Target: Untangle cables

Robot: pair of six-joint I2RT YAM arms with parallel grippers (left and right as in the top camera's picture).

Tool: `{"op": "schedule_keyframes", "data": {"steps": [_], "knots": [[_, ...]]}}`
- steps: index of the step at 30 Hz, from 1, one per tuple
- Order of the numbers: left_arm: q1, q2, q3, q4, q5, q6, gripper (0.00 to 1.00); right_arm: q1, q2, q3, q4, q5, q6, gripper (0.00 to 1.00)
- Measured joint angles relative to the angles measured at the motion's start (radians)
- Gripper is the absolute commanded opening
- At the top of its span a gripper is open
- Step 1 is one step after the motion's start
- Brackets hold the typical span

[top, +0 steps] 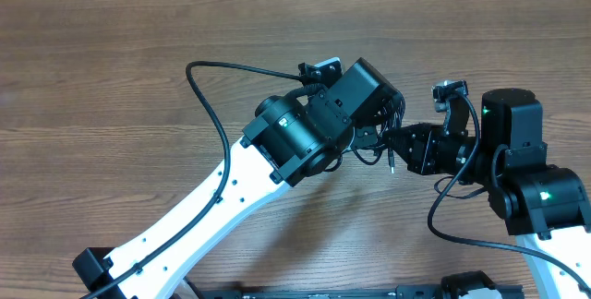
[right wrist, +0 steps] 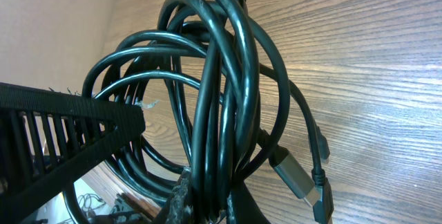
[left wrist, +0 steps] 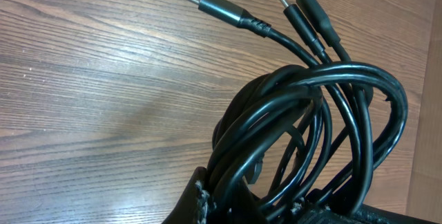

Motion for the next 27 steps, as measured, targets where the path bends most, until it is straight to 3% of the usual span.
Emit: {"op": "schedule_keyframes", "data": {"steps": [7, 27], "knots": [[-0.001, 0.0, 0.0, -0.005, -0.01, -0.083, 0.04, 0.0, 0.0, 0.0, 0.001, 0.0, 0.0, 0.04], [-0.013, 0.0, 0.0, -0.079, -0.042, -0.469, 0.04, 0.002, -0.049, 0.0, 0.016, 0.019, 0.047, 0.04]]}}
